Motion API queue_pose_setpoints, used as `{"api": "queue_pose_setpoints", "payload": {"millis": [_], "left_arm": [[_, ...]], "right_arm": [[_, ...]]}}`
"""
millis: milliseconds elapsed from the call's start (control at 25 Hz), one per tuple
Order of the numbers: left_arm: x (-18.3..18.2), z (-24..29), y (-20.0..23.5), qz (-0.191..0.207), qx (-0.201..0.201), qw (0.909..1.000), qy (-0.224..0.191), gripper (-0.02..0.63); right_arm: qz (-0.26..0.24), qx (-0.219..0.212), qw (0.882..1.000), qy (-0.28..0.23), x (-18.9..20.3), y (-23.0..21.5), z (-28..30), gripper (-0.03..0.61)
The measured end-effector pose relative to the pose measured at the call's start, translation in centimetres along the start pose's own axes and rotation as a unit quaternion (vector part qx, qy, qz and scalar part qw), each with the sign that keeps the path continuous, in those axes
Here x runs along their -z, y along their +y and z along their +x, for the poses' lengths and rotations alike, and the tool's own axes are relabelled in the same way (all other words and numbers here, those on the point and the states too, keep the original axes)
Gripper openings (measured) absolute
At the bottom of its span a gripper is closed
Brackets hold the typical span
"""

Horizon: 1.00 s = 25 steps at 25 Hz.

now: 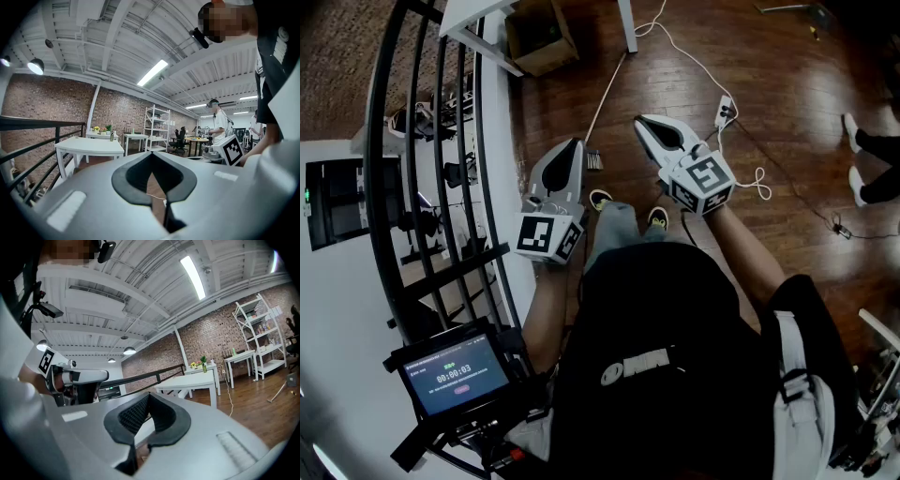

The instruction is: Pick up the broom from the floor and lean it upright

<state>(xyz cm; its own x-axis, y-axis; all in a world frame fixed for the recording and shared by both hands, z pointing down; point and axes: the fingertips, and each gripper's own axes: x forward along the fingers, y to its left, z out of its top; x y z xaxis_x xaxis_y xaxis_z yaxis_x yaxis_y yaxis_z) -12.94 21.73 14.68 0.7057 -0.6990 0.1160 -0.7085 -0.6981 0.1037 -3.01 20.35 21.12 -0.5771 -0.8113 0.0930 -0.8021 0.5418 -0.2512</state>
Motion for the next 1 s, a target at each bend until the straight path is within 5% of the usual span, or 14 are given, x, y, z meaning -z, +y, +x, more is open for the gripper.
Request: {"api": "queue_pose_setpoints", "payload": {"millis": [360, 600, 1000], "left_arm": [[1.3, 0.5, 0.3, -0.030, 0.015, 0.9992, 0.021, 0.014], [-0.3, -9.8, -8.8, -0.052, 0.039, 0.9977, 0.017, 0.014], [-0.6, -0.9, -1.0, -0.079, 0.063, 0.9944, 0.032, 0.014]], "right_arm": [[0.007, 0.023, 0.999, 0.037, 1.2, -0.2, -1.3, 0.003], [0.003, 0.041, 0.996, 0.077, 0.8, 9.6, -12.6, 0.003], [-0.022, 0.057, 0.993, 0.096, -3.3, 3.4, -3.5, 0.003]]}}
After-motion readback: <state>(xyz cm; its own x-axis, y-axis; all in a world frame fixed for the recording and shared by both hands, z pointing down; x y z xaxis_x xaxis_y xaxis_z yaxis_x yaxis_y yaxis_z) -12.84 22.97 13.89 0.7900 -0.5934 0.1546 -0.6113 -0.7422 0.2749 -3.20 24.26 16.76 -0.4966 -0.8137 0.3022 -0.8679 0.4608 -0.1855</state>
